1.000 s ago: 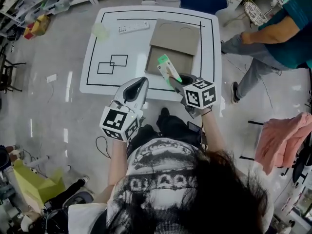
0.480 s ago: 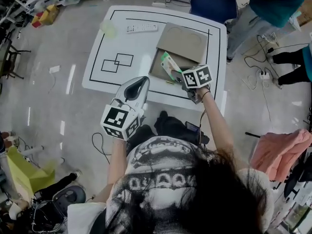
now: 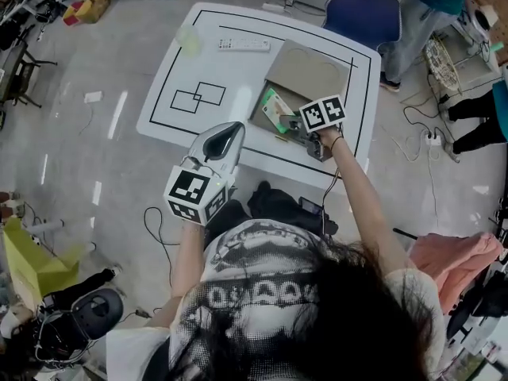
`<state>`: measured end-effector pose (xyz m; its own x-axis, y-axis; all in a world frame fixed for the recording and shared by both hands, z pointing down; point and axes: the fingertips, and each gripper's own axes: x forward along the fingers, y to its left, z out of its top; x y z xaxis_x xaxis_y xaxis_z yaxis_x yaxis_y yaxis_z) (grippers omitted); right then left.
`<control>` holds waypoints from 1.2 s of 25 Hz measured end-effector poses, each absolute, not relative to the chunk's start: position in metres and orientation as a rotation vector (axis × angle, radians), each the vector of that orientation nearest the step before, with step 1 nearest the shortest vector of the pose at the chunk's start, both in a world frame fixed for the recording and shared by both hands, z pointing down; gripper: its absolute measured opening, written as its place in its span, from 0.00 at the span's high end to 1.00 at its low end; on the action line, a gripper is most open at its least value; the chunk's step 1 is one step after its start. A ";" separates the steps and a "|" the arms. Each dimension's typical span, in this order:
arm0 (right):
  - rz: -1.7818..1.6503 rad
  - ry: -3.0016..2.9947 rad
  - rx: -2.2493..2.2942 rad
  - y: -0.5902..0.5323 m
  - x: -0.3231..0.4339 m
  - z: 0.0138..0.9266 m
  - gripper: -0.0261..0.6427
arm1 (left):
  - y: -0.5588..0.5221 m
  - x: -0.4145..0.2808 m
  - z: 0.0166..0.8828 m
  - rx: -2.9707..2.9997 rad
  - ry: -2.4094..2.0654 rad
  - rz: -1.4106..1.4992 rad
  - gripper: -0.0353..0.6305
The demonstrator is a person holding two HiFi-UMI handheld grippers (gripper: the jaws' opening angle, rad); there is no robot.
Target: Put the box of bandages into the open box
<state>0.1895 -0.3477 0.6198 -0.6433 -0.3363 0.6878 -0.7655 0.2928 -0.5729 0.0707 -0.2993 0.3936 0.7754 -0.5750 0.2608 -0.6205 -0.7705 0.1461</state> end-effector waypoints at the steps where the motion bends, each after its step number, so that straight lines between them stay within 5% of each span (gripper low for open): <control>1: 1.314 -2.121 0.973 -0.348 0.189 0.623 0.83 | -0.301 0.069 0.394 2.742 -0.944 0.296 0.95; 11: 1.297 -2.118 0.976 -0.349 0.190 0.630 0.81 | -0.307 0.067 0.400 2.722 -0.955 0.309 0.95; 18: 1.154 -2.065 1.027 -0.345 0.200 0.634 0.67 | -0.307 0.069 0.403 2.728 -0.930 0.314 0.95; 30: 1.115 -2.084 1.178 -0.343 0.213 0.609 0.64 | -0.308 0.064 0.402 2.731 -0.921 0.315 0.95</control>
